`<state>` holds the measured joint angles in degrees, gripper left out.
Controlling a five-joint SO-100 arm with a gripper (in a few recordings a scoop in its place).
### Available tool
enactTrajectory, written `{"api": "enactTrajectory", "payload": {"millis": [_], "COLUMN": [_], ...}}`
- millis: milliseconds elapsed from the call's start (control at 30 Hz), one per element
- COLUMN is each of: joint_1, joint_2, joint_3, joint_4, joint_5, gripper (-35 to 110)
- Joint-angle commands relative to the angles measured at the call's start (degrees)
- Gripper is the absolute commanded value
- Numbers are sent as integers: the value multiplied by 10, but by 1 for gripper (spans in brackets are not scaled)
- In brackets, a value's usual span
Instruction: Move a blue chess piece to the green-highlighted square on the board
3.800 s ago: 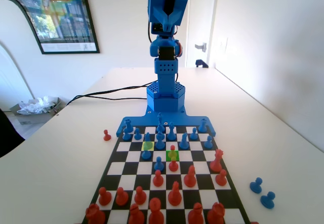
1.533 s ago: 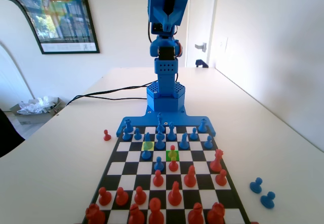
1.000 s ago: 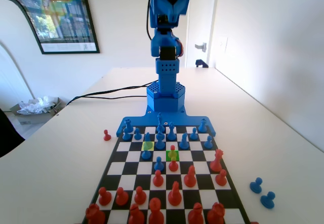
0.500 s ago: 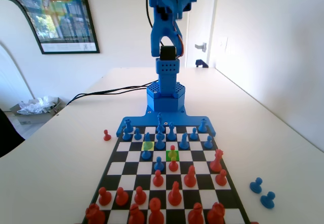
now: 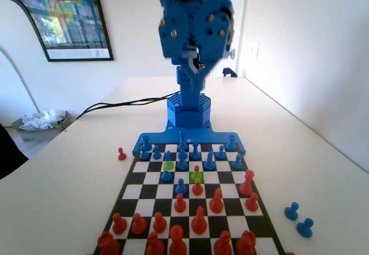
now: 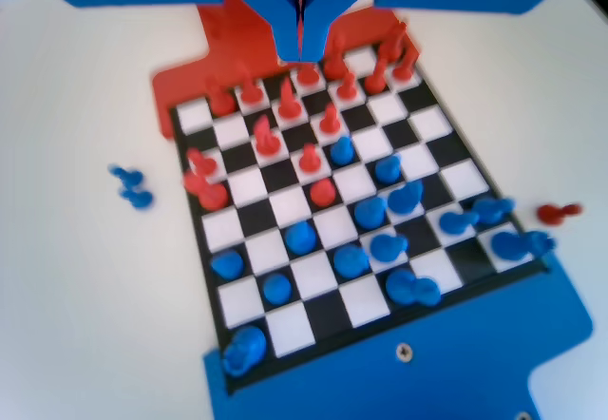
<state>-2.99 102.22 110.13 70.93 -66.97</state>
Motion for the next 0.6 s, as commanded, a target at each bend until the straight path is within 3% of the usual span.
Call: {"api": "enactTrajectory", "payload": {"millis": [0,300,567], "joint_1": [-9,20,25], "joint_2": [-1,-45,-76], "joint_3": [46,137,134], "joint_4": [-54,-167,-201], "joint_5": [-1,-16,-18], "gripper": [2,5,8]}}
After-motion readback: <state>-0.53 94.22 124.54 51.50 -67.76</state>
